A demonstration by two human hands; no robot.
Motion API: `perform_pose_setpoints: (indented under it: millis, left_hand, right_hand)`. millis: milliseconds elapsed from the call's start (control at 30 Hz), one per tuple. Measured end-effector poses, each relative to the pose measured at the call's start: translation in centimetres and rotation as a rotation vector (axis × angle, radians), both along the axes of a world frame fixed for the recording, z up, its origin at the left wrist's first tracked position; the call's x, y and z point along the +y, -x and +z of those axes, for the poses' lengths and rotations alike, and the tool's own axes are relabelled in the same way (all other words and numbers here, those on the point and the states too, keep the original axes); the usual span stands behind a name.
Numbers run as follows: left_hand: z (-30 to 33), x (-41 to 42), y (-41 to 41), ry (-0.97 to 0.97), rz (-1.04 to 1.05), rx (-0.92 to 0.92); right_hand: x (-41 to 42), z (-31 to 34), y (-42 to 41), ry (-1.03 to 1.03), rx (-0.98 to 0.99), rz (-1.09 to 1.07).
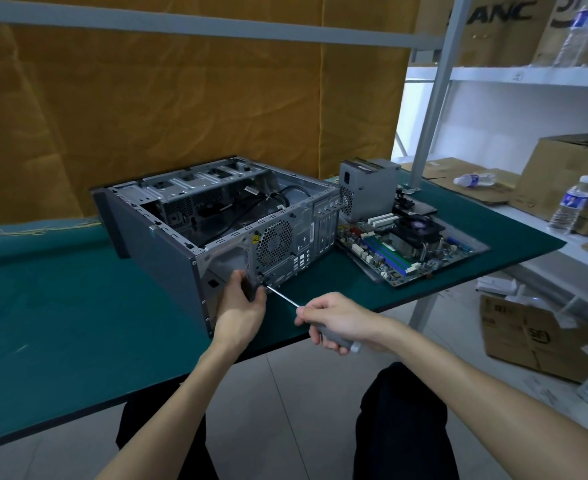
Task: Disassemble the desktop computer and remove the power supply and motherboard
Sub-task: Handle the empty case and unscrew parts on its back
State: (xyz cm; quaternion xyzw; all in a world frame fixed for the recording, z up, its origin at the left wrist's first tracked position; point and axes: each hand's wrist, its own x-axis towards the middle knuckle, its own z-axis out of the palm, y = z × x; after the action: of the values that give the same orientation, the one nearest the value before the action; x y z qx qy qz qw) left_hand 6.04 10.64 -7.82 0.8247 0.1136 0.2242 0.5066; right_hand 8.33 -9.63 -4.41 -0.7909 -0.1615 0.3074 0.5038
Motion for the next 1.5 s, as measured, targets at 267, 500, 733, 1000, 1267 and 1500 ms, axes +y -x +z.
perform_pose_setpoints:
  millis: [267, 500, 733, 1000, 1267, 1500]
  left_hand:
    - [0.5, -0.4, 0.3, 0.011, -0.012, 0.050]
    - [0.9, -1.7, 1.9, -0.076, 0.016, 0.057]
    - [1.7, -4.0, 3.2, 0.336, 0.090, 0.144]
    - [3.3, -4.2, 1.9, 0.977, 0.021, 0.207]
    - [2.9, -3.5, 1.7, 1.062, -0.145, 0.194]
    - [2.5, -4.1, 1.2, 1.082, -0.175, 0.176]
  right_hand:
    - [0.9, 1.6, 1.9, 0.667, -0.853, 0.086]
    - [0.8, 3.2, 2.1, 0.481, -0.413, -0.092]
    - [1.1, 3.5, 4.2, 0.601, -0.739, -0.055]
    - [1.3, 3.5, 4.4, 0.493, -0.530, -0.155]
    - [-0.2, 1.6, 4.0, 0.156, -0.121, -0.181]
    - [-1.1, 0.4, 3.8, 0.103, -0.226, -0.304]
